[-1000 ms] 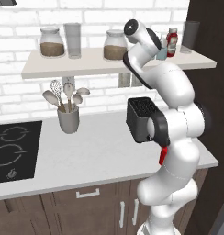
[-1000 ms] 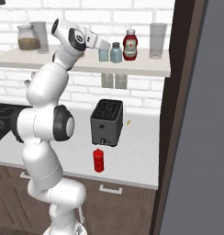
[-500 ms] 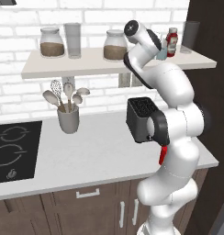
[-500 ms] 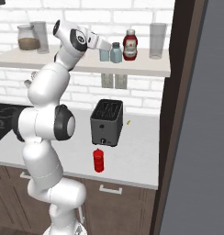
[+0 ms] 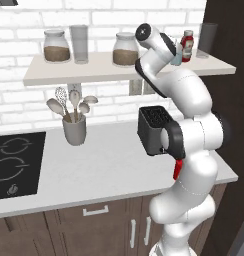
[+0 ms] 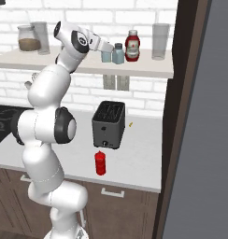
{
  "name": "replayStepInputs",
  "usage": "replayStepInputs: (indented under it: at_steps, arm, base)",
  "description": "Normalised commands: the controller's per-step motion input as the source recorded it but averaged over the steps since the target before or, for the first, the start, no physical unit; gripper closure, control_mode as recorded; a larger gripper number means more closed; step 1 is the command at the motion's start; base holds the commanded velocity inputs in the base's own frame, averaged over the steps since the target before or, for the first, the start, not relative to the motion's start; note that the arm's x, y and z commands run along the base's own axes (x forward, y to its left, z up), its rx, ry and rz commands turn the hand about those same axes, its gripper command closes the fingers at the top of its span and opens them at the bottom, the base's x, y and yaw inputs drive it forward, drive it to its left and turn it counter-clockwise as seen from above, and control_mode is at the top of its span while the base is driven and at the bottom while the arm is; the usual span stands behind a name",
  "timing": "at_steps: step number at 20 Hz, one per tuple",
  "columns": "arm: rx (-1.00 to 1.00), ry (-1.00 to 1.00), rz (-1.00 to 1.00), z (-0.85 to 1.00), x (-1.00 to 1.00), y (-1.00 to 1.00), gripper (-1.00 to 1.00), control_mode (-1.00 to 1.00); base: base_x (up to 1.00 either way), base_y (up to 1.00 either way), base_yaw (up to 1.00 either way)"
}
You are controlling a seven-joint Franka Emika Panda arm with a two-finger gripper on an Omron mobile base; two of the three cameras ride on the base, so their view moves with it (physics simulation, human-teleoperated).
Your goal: Put the shaker and condiment bottle from the counter next to their counterparts in the cabinet.
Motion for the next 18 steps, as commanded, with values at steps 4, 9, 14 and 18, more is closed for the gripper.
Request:
replayStepInputs:
  at_steps: [4,9,14,18]
  arm:
    - [0.00,0.01,0.00,0.00,0.00,0.15,-1.00,-1.00]
    - [0.00,0.03,0.00,0.00,0.00,0.16,-1.00,-1.00]
    - [0.00,-0.05,0.00,-0.11,-0.23,0.29,-1.00,-1.00]
    - [0.00,0.00,0.01,-0.29,-0.47,0.67,-1.00,-1.00]
  base:
    - [0.00,0.00,0.00]
    - [0.00,0.00,0.00]
    - [0.00,0.00,0.00]
    - [0.00,0.00,0.00]
